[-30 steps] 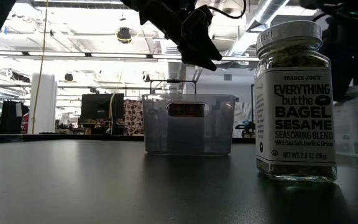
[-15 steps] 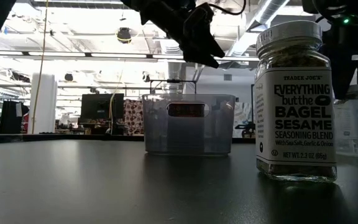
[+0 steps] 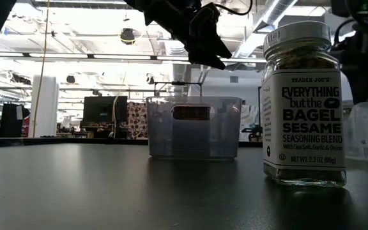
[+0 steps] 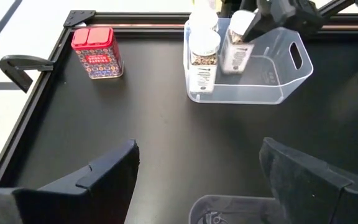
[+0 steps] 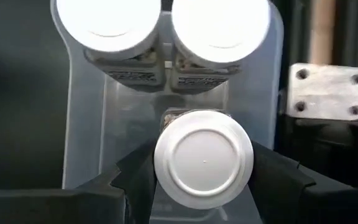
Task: Sort spices by type
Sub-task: Put the white seasoning bottle into the transparent bin
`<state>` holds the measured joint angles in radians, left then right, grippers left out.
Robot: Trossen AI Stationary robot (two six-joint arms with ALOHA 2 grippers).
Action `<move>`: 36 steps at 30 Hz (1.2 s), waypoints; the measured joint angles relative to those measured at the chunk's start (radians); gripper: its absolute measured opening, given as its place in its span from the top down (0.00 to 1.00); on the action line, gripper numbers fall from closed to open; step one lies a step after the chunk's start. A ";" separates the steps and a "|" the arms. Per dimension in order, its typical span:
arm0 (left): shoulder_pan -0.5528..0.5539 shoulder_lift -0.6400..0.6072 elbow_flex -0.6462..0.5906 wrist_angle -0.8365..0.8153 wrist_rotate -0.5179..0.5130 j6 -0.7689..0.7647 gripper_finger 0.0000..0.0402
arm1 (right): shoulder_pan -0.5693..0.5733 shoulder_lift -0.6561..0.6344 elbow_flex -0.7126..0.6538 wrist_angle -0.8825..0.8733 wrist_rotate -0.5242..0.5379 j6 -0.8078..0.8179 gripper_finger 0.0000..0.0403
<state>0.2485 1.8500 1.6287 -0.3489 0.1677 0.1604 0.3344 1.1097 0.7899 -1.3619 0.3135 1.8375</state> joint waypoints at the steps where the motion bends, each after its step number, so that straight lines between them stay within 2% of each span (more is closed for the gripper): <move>1: 0.000 0.000 0.000 0.000 0.000 0.000 0.20 | 0.003 -0.013 -0.019 0.036 0.005 0.006 0.41; 7: 0.000 0.000 0.000 0.000 0.000 0.000 0.20 | 0.021 -0.033 -0.041 0.039 0.020 0.059 0.41; 16: 0.000 0.000 0.000 0.003 0.000 0.000 0.20 | 0.016 -0.039 -0.022 -0.015 -0.008 0.046 0.41; 36: 0.000 0.000 0.000 0.003 0.000 0.011 0.20 | 0.017 -0.043 -0.021 -0.019 0.000 0.017 0.40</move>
<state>0.2485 1.8500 1.6287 -0.3458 0.1677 0.1719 0.3511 1.0668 0.7685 -1.3808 0.3130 1.8548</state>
